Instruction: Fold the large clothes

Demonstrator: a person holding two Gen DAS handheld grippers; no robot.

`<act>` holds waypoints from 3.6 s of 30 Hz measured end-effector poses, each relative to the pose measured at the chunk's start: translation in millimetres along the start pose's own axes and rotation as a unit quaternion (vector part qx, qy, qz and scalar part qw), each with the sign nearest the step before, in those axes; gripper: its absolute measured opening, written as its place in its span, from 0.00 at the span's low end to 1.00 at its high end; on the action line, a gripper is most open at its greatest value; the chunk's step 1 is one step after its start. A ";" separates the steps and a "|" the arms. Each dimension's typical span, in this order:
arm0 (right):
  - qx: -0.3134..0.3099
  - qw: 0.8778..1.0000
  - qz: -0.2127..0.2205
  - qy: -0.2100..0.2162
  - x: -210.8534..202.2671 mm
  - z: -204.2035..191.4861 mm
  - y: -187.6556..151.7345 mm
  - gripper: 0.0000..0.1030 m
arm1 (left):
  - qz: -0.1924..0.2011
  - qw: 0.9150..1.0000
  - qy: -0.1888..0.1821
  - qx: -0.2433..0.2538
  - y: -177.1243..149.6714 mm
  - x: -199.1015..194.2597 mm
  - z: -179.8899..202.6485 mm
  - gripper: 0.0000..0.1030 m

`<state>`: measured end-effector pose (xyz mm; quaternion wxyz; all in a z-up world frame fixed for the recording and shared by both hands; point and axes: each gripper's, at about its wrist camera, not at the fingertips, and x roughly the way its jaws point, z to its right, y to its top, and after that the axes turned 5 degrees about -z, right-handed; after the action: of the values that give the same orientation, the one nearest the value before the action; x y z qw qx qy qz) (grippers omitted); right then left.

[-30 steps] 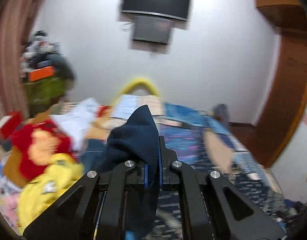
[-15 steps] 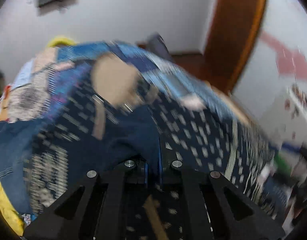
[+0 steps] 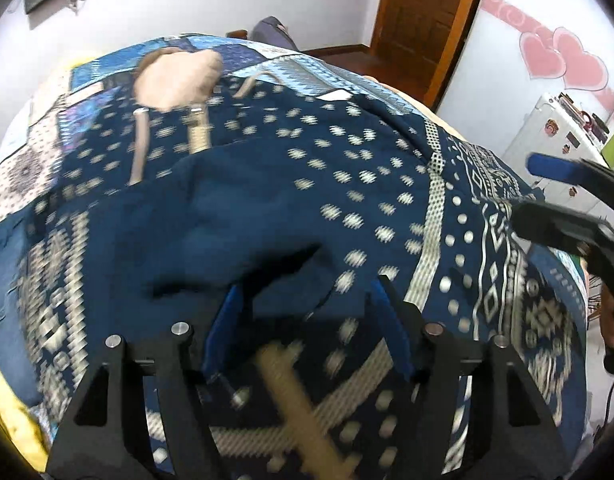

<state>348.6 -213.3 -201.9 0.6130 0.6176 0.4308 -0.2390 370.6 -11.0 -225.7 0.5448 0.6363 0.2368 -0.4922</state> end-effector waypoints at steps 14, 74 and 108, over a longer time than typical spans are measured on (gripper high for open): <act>-0.150 0.986 -0.070 0.021 81.6 -122.2 33.7 1.00 | 0.004 0.981 0.158 -0.109 -61.7 -31.3 -137.6 0.71; 0.379 0.918 -0.025 0.114 13.9 215.7 -72.3 0.93 | 0.014 0.993 0.094 -0.071 22.2 26.8 -61.1 0.93; 0.383 0.923 -0.034 -0.003 49.5 234.7 -33.5 0.10 | 0.041 0.991 0.100 -0.078 4.9 5.7 -65.2 0.93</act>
<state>401.2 -431.7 -292.6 0.3224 0.7896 0.3256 -0.4082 401.1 46.6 -233.6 0.5865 0.6469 0.3012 -0.3832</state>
